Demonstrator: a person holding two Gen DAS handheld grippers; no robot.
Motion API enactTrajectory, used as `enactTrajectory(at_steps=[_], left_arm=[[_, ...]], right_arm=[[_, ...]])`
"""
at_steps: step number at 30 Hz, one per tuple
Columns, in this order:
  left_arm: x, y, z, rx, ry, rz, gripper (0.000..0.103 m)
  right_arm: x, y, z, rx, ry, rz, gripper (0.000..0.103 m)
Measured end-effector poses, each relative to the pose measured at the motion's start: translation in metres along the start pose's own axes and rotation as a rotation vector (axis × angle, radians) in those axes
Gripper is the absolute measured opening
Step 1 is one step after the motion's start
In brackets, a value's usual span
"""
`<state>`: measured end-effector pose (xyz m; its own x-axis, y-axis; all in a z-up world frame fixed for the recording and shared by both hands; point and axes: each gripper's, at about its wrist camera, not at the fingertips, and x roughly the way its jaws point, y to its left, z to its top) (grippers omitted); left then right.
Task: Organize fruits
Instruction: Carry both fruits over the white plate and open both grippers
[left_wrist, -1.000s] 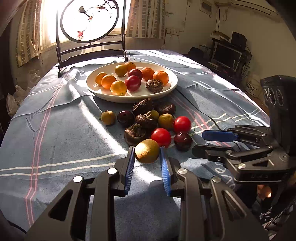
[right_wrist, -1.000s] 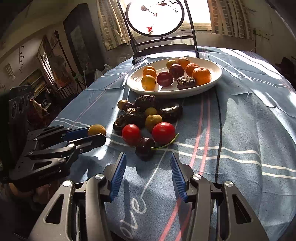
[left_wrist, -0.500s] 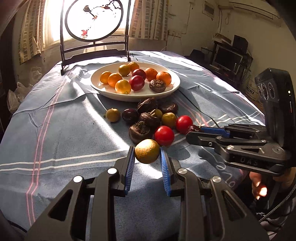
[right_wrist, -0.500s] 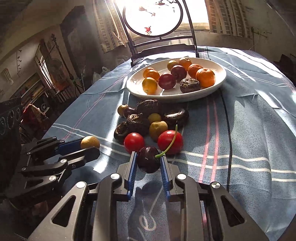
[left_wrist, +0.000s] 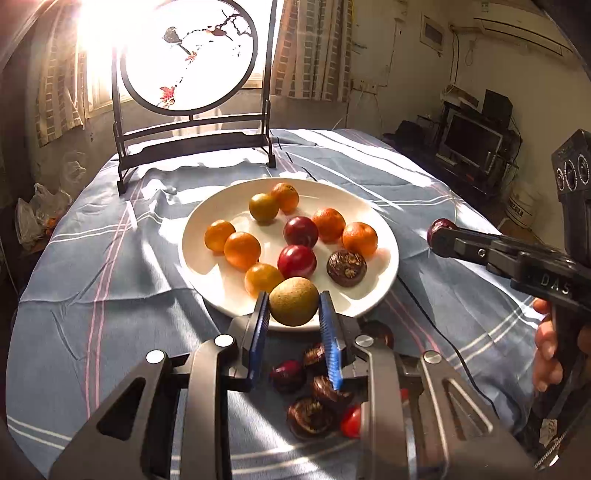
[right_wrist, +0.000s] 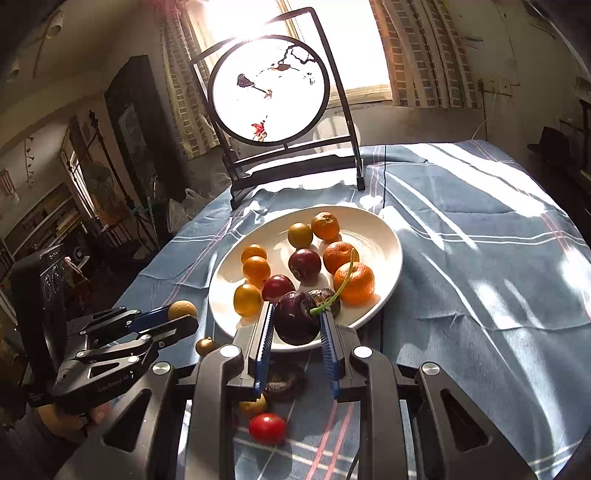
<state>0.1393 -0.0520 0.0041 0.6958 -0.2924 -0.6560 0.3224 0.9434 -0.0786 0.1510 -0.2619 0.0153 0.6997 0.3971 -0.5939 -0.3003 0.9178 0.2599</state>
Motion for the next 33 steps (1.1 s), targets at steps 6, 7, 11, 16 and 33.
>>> enactTrajectory(at_steps=[6, 7, 11, 16, 33], left_arm=[[0.056, 0.013, 0.033, -0.038, 0.052, 0.054, 0.026], [0.062, 0.015, 0.035, -0.041, 0.057, 0.065, 0.026], [0.077, 0.019, 0.043, -0.044, 0.068, 0.08, 0.027], [0.075, 0.028, 0.047, -0.077, 0.043, 0.108, 0.059], [-0.016, 0.002, -0.058, -0.006, 0.054, 0.105, 0.07]], right_arm=[[0.046, -0.003, 0.03, 0.002, 0.013, -0.037, 0.025], [0.051, -0.003, 0.033, 0.001, 0.014, -0.04, 0.025], [0.069, -0.005, 0.044, 0.002, 0.016, -0.045, 0.026], [0.073, -0.01, 0.044, 0.026, 0.02, -0.058, 0.037], [-0.02, -0.013, -0.072, 0.068, 0.068, -0.002, 0.037]])
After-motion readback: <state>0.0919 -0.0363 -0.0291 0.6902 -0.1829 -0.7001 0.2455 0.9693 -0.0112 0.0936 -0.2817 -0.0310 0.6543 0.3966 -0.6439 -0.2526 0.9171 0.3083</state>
